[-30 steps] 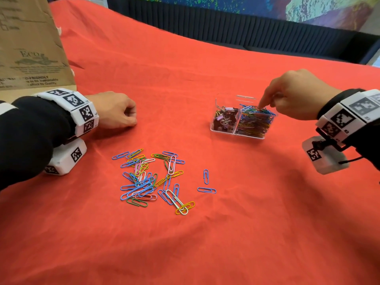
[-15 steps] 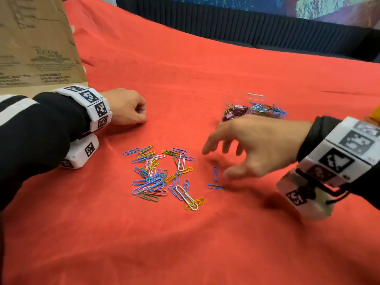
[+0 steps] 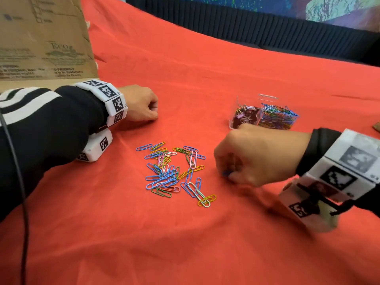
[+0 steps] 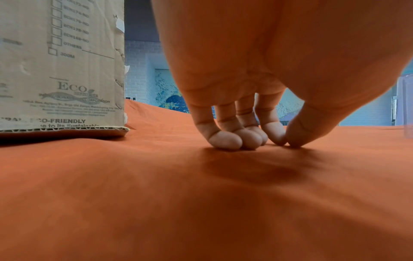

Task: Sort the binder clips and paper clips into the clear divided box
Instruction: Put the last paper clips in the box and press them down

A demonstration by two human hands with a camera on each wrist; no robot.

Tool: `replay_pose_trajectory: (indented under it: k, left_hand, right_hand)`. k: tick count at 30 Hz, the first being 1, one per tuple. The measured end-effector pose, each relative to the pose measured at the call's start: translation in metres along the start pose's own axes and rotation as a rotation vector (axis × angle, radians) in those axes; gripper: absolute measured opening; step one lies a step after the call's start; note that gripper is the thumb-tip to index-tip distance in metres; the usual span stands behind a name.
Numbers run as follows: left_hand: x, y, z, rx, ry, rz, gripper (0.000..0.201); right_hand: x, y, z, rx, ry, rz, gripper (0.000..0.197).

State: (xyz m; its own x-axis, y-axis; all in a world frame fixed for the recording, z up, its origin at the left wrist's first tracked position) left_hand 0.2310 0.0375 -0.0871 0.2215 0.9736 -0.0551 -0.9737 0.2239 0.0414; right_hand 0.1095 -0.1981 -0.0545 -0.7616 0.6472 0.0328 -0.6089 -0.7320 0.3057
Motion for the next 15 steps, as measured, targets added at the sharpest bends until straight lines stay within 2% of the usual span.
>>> replay_pose_trajectory:
  k: [5,8,13,15]
  left_hand:
    - [-0.002,0.002,0.001,-0.011,0.009,0.001,0.012]
    - [-0.002,0.001,0.001,-0.014,0.015,0.004,0.013]
    - [0.001,0.000,-0.001,-0.015,0.007,0.006,0.015]
    - [0.000,-0.001,0.000,-0.018,-0.003,0.000,0.015]
  right_hand:
    - [0.004,-0.033,0.023,-0.138,-0.084,0.025,0.019]
    - [0.010,-0.049,0.017,-0.096,-0.041,0.038,0.029]
    - [0.018,-0.055,0.013,-0.015,0.055,0.103,0.063]
    - [0.023,-0.055,0.007,-0.023,0.080,0.156,0.065]
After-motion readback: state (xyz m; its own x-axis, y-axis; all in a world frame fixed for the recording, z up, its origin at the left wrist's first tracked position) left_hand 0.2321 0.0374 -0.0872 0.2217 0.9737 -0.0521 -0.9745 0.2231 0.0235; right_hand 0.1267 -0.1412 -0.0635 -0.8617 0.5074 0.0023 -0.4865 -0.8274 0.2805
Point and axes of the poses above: each hand's wrist, its own y-axis away from the middle knuckle, its own z-axis out of the back of the hand, x = y × z, the point moved 5 cm from there along -y, towards the middle knuckle, and after that the axes turned 4 degrees about x, right-handed, at the moved point
